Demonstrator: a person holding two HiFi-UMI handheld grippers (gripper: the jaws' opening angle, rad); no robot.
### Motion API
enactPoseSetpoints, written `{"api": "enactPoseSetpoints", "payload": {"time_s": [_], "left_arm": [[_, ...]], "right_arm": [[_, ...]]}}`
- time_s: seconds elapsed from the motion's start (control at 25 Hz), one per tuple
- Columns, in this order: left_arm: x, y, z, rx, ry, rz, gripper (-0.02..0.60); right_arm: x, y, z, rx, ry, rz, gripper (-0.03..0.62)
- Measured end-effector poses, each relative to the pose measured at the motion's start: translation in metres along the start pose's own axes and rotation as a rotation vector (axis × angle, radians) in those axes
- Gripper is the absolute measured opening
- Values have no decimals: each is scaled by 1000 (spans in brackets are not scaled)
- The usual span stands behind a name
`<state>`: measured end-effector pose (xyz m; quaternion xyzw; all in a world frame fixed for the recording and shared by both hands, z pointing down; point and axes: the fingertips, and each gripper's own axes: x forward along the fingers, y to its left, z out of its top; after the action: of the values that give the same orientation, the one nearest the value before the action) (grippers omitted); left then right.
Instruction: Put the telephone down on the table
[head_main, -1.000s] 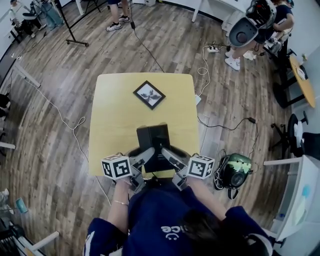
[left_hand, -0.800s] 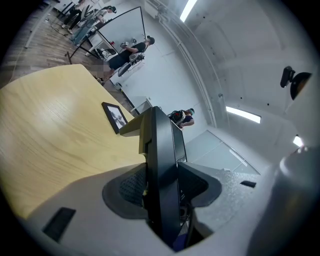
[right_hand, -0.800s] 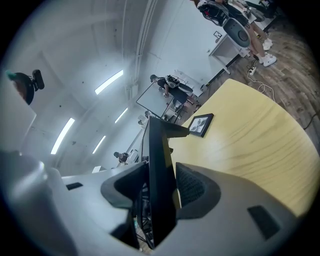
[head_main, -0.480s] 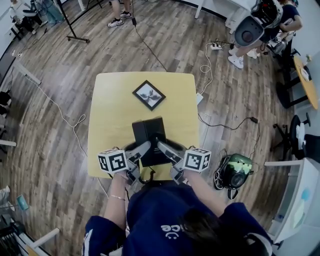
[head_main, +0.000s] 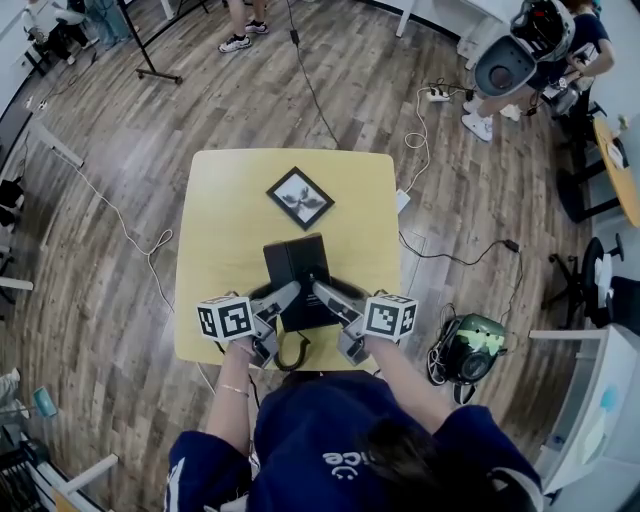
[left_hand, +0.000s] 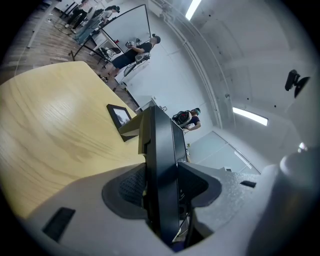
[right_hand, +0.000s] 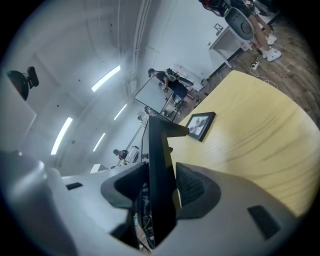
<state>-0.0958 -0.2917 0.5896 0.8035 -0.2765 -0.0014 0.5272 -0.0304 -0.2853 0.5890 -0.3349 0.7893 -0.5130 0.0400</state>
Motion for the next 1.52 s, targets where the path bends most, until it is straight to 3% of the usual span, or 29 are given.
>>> {"api": "enactPoseSetpoints", "payload": {"time_s": [0.52, 1.52], "left_arm": [[26, 27, 14, -21, 19, 14, 190], [59, 60, 5, -42, 22, 50, 190]], "right_arm": [[18, -31, 15, 39, -2, -21, 202], [29, -87, 9, 34, 34, -94, 215]]}}
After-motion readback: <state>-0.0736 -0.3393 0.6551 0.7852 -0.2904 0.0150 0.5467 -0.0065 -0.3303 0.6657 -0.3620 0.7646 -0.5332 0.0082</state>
